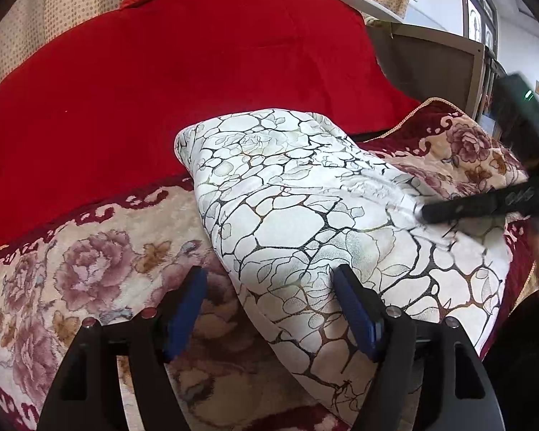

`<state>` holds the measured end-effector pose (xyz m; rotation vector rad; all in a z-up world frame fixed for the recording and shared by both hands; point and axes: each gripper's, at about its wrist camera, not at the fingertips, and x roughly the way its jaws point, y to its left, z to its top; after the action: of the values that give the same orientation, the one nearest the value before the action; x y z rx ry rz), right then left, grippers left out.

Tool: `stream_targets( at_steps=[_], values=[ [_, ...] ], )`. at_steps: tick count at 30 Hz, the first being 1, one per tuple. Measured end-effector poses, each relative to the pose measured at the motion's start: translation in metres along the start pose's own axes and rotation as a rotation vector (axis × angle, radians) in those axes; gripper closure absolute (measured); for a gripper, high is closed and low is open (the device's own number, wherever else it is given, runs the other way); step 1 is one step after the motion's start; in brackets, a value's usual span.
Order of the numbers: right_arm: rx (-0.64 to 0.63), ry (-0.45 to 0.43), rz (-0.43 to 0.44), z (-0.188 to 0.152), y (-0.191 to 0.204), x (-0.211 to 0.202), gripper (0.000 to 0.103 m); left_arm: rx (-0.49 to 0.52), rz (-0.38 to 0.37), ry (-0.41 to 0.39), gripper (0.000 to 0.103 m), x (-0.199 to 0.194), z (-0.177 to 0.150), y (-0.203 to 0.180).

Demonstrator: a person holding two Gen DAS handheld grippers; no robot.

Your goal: Fold large clothes

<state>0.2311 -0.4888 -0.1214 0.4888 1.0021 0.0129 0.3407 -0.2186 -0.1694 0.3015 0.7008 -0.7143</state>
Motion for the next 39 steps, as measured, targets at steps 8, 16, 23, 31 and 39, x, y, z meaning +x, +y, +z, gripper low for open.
stream_targets(
  at_steps=[8,16,23,31,39],
  values=[
    [-0.074,0.008,-0.05,-0.011,0.014,-0.04,0.081,0.007,0.028,-0.001,0.025,-0.001,0.001,-0.002],
    [-0.047,0.032,-0.042,-0.034,-0.019,0.004,0.079,-0.031,0.014,0.004,0.02,0.001,0.009,0.007],
    [-0.033,0.04,-0.027,-0.038,-0.024,0.009,0.079,-0.132,0.042,0.036,0.018,0.029,0.017,0.018],
    [-0.055,0.086,-0.033,0.018,-0.006,-0.015,0.079,-0.089,0.1,0.042,0.018,0.043,0.015,0.002],
    [0.068,0.013,0.002,0.128,-0.006,0.033,0.079,-0.093,0.086,0.041,0.018,0.041,0.013,0.005]
  ],
)
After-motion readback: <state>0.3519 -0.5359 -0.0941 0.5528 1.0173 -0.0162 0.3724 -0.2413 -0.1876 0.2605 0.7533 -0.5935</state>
